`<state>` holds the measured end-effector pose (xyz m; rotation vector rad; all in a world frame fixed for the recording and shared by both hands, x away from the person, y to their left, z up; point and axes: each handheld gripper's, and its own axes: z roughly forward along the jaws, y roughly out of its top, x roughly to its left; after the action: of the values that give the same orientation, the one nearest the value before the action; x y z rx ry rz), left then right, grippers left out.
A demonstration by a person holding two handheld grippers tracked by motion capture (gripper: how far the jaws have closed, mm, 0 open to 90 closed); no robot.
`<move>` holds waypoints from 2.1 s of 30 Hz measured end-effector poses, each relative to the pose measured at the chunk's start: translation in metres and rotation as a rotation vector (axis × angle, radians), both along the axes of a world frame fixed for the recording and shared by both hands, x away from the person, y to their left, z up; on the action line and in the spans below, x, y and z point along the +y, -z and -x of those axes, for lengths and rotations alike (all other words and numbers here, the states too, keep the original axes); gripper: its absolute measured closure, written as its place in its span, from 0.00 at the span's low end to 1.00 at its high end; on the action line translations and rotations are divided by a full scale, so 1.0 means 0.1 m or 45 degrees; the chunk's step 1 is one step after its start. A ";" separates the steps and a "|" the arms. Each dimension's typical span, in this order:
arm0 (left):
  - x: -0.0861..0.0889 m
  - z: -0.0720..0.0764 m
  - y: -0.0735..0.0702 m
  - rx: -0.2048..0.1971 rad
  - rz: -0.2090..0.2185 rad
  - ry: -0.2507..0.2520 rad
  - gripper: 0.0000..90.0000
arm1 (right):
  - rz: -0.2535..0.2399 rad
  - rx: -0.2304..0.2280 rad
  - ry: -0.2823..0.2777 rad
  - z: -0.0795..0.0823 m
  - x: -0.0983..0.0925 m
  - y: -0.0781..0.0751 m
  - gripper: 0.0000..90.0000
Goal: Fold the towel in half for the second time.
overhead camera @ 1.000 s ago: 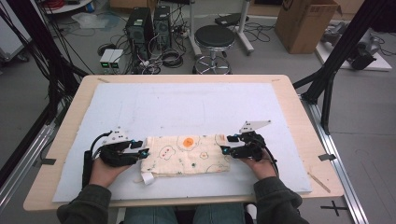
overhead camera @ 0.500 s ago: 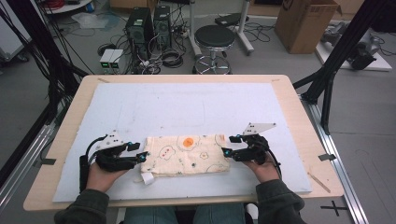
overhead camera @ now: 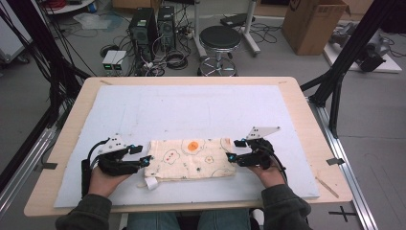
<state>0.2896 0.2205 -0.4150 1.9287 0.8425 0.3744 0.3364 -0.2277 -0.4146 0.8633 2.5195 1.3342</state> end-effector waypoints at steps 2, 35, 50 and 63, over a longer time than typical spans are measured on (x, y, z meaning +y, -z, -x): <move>0.00 0.00 0.00 -0.002 0.001 -0.003 0.49 | 0.010 -0.008 0.000 0.00 0.01 0.00 0.40; -0.09 -0.49 -0.06 0.056 -0.031 -0.113 0.55 | 0.048 0.042 0.037 -0.51 0.05 -0.14 0.49; -0.10 -0.85 0.20 0.242 -0.033 -0.153 0.66 | 0.074 0.246 0.049 -0.87 0.09 0.12 0.65; -0.12 -0.87 0.26 0.263 -0.096 -0.144 0.71 | 0.177 0.237 0.042 -0.86 0.18 0.20 0.80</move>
<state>0.3771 0.2090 -0.4412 2.0191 1.0892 0.2803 0.4222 -0.2098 -0.4347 1.0375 2.6853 1.0995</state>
